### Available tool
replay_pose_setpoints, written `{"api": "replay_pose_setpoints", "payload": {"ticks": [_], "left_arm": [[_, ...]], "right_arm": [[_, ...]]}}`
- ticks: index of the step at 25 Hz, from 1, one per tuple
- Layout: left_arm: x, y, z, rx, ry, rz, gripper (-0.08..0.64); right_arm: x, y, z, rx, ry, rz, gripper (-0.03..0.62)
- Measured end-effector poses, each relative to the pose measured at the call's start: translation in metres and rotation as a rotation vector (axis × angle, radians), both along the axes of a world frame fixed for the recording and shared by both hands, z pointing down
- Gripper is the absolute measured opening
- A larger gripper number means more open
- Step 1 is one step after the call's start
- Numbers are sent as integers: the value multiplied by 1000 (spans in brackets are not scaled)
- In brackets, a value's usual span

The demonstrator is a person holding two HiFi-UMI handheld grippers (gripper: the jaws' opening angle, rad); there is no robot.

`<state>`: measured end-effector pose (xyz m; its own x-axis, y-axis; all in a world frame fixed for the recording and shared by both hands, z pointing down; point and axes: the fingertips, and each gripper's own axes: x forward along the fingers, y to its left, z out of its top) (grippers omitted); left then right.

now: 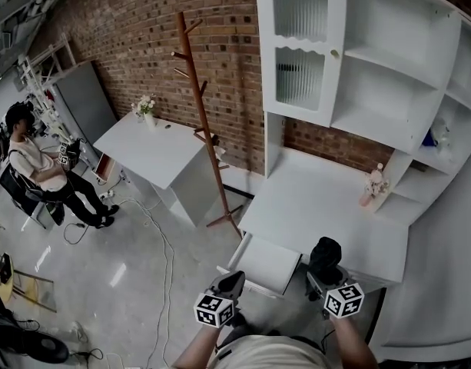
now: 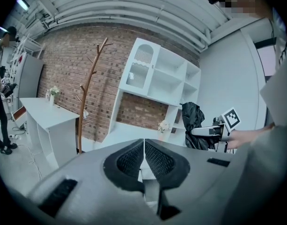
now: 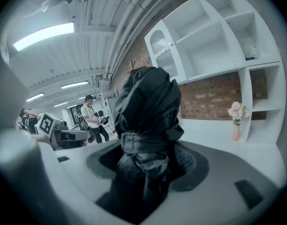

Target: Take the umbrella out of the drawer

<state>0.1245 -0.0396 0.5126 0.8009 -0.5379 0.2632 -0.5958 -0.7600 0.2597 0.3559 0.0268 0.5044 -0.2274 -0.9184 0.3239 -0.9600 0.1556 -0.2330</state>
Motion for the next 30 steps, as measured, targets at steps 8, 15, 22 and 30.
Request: {"api": "replay_pose_setpoints", "payload": {"ticks": [8, 15, 22, 30], "left_arm": [[-13, 34, -25, 30, 19, -52, 29], [-39, 48, -54, 71, 29, -89, 29], [-70, 51, -67, 90, 39, -74, 29], [-116, 25, -81, 127, 39, -66, 29]], "right_arm": [[5, 36, -17, 37, 9, -26, 275], [-13, 45, -35, 77, 17, -67, 275], [-37, 46, -56, 135, 17, -36, 275], [-52, 49, -84, 209, 20, 76, 275]]}}
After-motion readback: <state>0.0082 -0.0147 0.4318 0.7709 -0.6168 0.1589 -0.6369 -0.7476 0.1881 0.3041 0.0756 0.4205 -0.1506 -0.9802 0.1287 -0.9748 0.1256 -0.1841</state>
